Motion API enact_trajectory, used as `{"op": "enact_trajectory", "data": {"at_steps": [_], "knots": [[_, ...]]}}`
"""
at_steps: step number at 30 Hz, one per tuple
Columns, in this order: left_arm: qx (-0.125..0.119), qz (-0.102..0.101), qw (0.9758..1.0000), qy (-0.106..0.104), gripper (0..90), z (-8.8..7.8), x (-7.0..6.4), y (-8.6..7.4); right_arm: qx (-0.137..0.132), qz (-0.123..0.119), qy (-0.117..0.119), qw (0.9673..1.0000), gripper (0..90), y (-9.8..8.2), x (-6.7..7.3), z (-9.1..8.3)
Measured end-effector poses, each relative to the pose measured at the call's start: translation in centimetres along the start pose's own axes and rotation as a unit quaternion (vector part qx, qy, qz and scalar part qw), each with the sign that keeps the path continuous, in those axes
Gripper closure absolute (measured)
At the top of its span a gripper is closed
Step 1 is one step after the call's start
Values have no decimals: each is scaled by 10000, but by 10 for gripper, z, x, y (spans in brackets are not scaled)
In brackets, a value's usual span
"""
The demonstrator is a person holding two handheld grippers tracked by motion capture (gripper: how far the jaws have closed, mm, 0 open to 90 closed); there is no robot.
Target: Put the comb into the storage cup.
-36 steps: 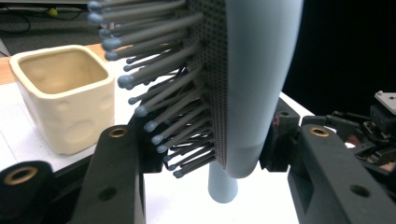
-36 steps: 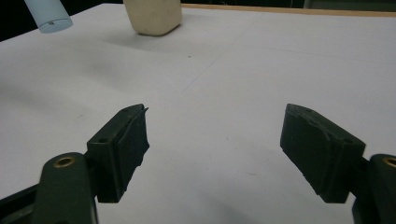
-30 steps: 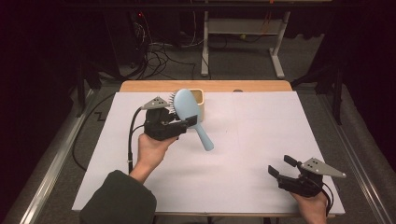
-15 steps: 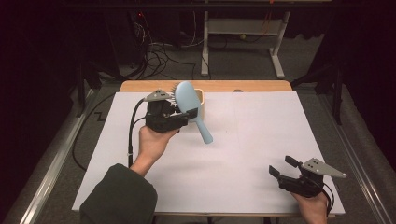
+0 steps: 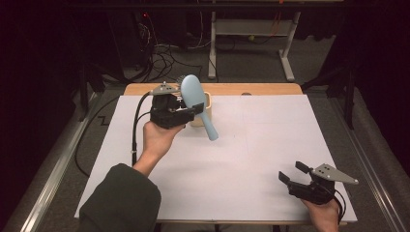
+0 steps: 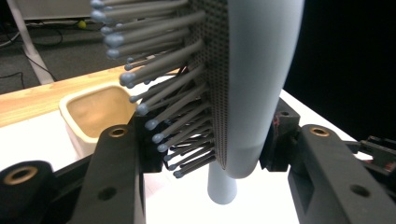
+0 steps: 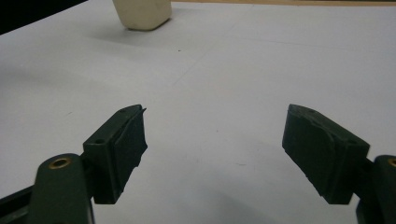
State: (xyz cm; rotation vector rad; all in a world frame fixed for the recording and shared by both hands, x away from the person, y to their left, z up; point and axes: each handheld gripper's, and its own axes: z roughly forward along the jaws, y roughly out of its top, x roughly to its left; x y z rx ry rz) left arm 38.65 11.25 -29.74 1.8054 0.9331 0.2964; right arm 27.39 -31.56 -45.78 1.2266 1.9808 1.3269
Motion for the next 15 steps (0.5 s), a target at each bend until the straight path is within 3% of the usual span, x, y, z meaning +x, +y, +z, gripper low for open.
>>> {"op": "enact_trajectory", "data": {"at_steps": [15], "knots": [[10,80,9999,117,532,9,1,20,-6,26,19,10000,223,0,-1,0]]}}
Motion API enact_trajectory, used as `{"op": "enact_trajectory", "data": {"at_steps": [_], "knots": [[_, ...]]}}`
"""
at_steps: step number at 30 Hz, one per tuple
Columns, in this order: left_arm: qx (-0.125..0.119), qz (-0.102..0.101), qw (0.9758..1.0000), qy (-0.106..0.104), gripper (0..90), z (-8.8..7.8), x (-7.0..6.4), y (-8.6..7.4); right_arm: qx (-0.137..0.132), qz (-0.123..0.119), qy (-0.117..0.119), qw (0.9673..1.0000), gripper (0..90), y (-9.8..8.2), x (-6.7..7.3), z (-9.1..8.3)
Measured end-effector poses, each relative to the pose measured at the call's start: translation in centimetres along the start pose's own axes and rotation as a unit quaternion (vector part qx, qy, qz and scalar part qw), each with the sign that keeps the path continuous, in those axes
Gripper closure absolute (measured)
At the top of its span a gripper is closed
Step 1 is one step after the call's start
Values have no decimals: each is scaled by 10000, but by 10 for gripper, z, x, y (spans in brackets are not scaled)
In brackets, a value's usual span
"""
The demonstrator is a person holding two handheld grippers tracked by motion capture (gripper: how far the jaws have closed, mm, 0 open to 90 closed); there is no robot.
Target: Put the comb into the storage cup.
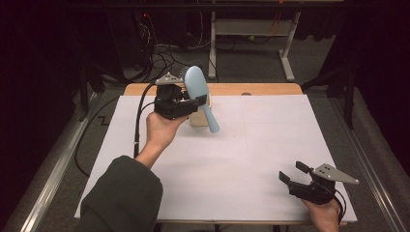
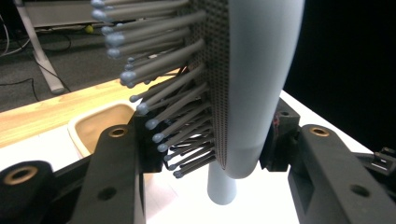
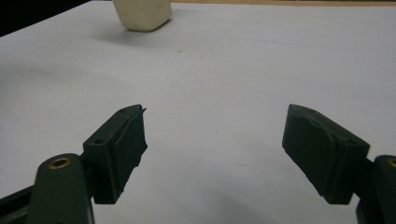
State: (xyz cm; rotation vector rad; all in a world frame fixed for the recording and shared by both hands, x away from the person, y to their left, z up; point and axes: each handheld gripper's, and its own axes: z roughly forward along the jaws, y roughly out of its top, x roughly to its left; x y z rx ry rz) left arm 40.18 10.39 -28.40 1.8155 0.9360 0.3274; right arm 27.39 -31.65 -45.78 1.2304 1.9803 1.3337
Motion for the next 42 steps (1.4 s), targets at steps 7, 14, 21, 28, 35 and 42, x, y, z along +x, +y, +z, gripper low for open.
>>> {"op": "enact_trajectory", "data": {"at_steps": [7,14,21,28,35,42], "knots": [[-26,-60,10000,71,532,6,3,9,-20,12,-11,10000,224,0,-1,0],[-23,-41,9998,175,532,13,6,17,-39,57,-37,10000,225,0,-3,-1],[-55,-104,9995,309,533,17,12,23,-50,44,-41,10000,225,0,-3,-1],[-118,-25,9986,520,532,19,18,26,-50,22,-60,10000,226,0,-2,-1],[-167,-150,9978,620,532,21,27,28,-49,25,-59,10000,226,0,-3,-1],[-171,-260,9963,803,532,24,36,30,-57,47,-53,10000,226,0,-3,-1]]}}
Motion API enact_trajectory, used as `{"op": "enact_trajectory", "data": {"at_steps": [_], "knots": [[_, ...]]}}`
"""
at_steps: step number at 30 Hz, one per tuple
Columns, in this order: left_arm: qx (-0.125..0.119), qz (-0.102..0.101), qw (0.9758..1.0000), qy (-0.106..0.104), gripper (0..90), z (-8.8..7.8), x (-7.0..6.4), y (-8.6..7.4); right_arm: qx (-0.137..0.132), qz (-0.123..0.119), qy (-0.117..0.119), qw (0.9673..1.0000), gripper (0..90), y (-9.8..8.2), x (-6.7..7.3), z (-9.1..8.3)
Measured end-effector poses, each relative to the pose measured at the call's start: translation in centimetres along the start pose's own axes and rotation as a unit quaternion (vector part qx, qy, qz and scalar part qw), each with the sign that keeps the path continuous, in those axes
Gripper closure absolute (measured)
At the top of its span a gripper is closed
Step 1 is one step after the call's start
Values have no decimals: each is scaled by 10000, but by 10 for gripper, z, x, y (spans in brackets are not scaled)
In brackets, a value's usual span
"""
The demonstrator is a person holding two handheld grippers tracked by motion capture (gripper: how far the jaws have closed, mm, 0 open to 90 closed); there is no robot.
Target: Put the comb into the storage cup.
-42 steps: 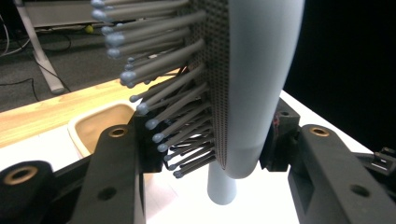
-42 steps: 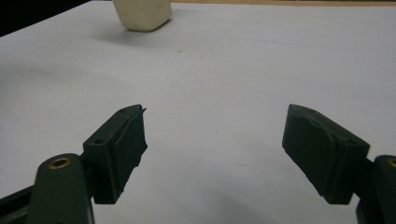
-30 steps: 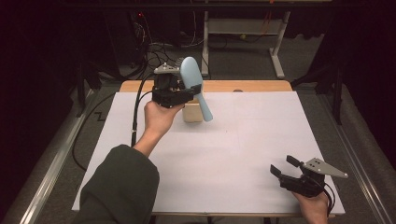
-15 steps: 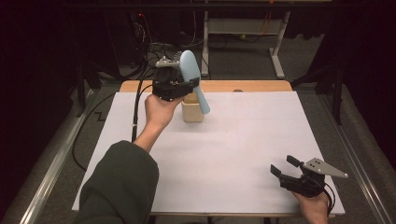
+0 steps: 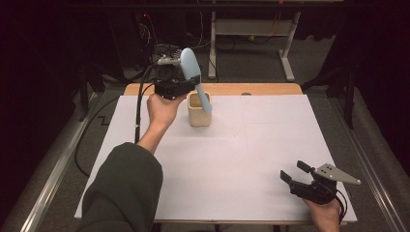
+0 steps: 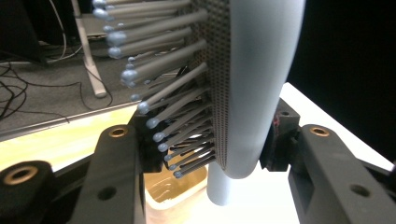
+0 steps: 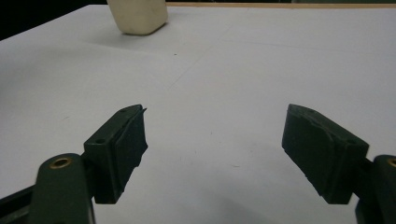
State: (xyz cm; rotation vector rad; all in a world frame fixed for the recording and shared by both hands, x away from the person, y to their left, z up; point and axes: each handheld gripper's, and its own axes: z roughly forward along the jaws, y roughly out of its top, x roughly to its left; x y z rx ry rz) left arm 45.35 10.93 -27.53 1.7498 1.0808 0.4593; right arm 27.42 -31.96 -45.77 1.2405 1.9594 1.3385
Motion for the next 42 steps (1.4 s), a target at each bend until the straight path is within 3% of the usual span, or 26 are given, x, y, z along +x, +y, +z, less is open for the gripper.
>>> {"op": "enact_trajectory", "data": {"at_steps": [17,42], "knots": [[-7,-63,9997,235,532,7,10,6,9,-2,9,10000,227,0,-1,0],[46,-86,9988,474,529,23,17,2,29,-13,41,10000,227,0,-1,0]]}}
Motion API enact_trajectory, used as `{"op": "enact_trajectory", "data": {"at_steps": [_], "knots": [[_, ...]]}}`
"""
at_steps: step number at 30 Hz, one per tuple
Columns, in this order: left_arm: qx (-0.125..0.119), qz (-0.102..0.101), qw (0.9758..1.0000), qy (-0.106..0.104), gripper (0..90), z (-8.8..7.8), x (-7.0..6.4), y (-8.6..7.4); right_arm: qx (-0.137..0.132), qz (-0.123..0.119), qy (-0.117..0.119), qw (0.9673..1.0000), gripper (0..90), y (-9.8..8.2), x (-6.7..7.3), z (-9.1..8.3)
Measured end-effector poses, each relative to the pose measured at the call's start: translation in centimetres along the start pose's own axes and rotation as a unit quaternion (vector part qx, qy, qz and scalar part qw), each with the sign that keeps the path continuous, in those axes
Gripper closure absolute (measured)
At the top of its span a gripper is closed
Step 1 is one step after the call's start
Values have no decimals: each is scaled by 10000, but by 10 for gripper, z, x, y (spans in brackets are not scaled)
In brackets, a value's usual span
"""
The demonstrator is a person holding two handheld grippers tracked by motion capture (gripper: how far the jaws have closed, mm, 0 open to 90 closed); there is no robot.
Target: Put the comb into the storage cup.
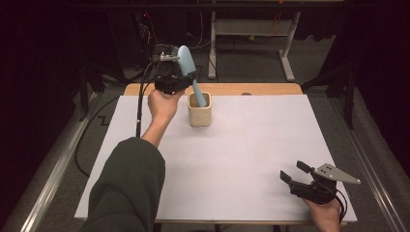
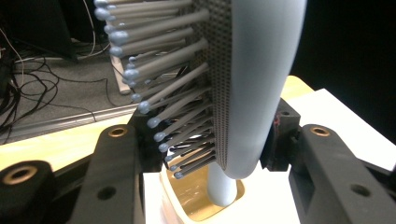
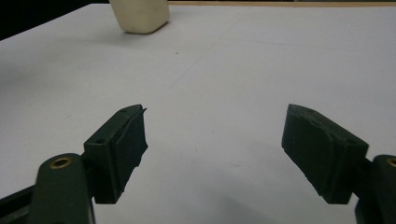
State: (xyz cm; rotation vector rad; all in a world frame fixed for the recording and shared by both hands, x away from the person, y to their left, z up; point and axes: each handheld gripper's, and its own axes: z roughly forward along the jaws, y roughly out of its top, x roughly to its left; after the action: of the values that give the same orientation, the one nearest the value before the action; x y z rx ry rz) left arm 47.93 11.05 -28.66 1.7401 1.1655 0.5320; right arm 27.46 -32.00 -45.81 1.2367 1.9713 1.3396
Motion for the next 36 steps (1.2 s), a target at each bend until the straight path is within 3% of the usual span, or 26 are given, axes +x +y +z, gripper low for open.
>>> {"op": "enact_trajectory", "data": {"at_steps": [36], "knots": [[411,-18,9992,-8,522,32,-2,-19,0,18,30,10000,228,0,0,0]]}}
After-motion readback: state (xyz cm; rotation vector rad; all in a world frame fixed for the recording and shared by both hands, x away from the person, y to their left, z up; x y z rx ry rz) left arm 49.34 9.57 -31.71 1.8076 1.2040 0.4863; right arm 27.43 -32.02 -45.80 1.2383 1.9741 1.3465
